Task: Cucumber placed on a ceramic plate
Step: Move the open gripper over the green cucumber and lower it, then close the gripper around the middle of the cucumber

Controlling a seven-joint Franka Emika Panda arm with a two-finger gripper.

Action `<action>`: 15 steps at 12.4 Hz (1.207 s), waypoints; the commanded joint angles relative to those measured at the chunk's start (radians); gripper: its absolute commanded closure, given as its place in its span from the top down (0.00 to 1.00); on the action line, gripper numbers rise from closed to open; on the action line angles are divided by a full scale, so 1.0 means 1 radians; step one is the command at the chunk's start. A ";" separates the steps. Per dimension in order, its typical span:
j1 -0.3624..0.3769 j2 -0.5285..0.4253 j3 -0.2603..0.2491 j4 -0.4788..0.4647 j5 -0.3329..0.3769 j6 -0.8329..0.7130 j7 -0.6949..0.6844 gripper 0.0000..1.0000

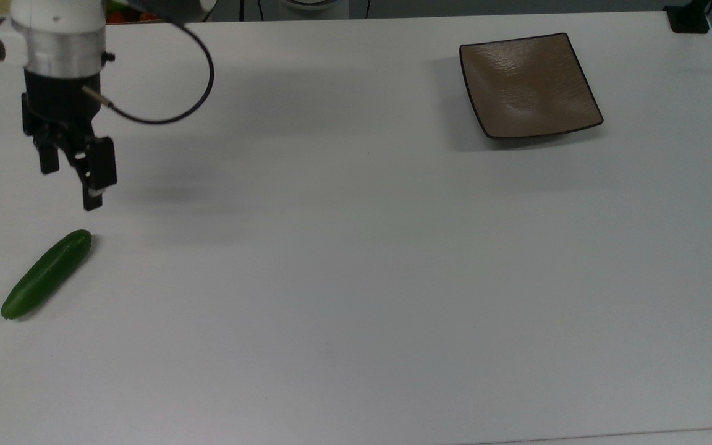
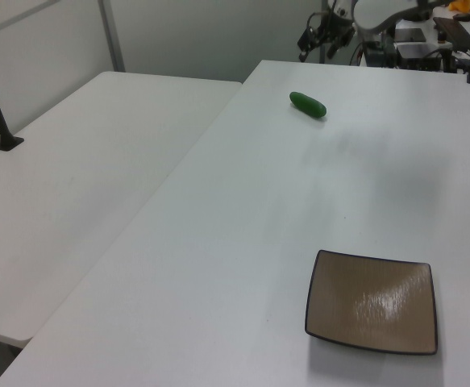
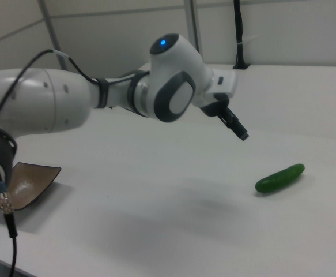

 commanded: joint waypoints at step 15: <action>-0.062 0.396 -0.059 0.154 -0.062 0.374 -0.112 1.00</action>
